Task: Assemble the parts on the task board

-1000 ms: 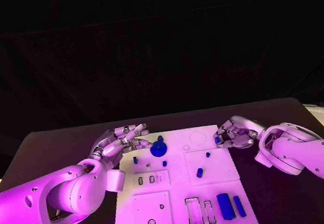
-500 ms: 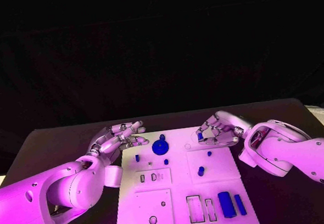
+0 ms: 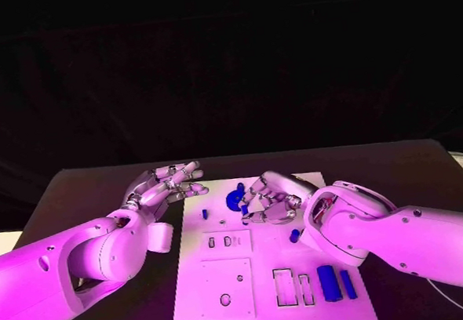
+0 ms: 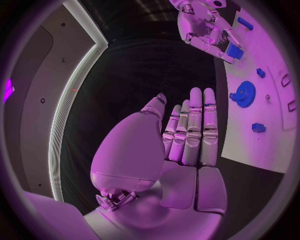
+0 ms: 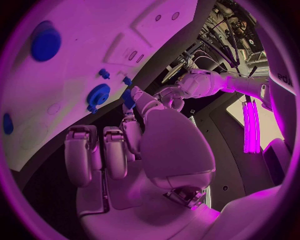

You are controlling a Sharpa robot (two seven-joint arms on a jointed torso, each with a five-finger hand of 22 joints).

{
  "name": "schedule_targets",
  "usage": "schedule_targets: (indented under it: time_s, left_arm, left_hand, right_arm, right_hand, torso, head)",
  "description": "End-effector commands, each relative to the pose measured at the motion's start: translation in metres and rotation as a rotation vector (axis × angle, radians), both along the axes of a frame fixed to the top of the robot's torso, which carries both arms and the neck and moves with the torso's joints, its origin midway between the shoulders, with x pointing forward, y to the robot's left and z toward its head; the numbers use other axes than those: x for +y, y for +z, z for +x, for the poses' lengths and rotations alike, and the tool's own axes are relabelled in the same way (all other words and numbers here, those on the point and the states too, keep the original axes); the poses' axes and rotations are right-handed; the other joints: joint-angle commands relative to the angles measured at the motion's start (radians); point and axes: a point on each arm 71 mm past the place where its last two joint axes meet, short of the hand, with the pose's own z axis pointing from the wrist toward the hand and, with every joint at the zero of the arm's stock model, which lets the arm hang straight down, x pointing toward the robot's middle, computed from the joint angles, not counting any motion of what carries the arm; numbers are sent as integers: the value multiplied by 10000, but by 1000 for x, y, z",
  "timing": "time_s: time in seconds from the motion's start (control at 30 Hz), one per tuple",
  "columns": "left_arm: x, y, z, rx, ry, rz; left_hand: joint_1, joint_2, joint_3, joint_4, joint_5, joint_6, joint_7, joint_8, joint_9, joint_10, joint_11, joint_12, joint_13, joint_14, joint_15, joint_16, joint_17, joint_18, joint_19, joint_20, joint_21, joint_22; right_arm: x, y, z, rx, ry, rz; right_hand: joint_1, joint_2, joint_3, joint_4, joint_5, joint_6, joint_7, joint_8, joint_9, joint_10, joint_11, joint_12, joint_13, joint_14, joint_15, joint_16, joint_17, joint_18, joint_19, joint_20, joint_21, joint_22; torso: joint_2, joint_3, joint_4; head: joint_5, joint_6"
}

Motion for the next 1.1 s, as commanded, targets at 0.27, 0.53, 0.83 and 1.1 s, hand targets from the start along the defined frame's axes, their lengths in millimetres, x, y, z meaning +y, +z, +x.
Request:
schedule_targets:
  time_s: [0.27, 0.53, 0.83, 1.1]
  left_arm:
    - [-1, 1, 0, -54, -87, -193]
    - [-2, 1, 0, -46, -122, -209]
    - [-3, 2, -1, -40, -158, -223]
    - [-4, 2, -1, -36, -184, -233]
  left_hand:
    - [39, 44, 32, -15, -36, -15, 37, -66, -4, -60, -7, -36, -17, -67, 2, 68, 9, 172, -15, 41, -19, 10]
    - [39, 44, 32, -15, -36, -15, 37, -66, -4, -60, -7, -36, -17, -67, 2, 68, 9, 172, -15, 41, -19, 10]
    - [39, 44, 32, -15, -36, -15, 37, -66, -4, -60, -7, -36, -17, -67, 2, 68, 9, 172, -15, 41, -19, 10]
    - [39, 44, 32, -15, -36, -15, 37, -66, -4, -60, -7, -36, -17, -67, 2, 68, 9, 172, -15, 41, -19, 10]
  right_arm:
    - [22, -24, -9, -17, 289, -1558]
    - [29, -33, -13, -2, 442, -1904]
    - [32, -37, -14, 54, 575, -2109]
    - [36, -39, -15, 99, 639, -2174]
  right_hand:
    - [-97, 64, -2, 60, -20, 240, -145, 57, 88, 73, -158, 19, 362, 1032, -52, 18, 2589, -120, 369, -46, -27, 1167]
    - [-131, 45, -15, 65, -16, 239, -148, 52, 88, 66, -161, -2, 351, 1027, -55, 5, 2568, -117, 362, -49, -35, 1151]
    - [-142, 34, -20, 64, -12, 240, -150, 51, 88, 73, -162, 19, 365, 1028, -56, 8, 2573, -116, 359, -51, -39, 1145]
    - [-145, 31, -22, 64, -11, 241, -150, 51, 88, 75, -162, 23, 368, 1029, -57, 9, 2574, -116, 359, -51, -39, 1144]
  torso:
    - [-31, -48, 33]
    - [-22, -24, 35]
    - [-8, -9, 37]
    - [-8, -10, 42]
  head:
    - [132, -186]
    - [142, -188]
    - [170, -234]
    - [176, -260]
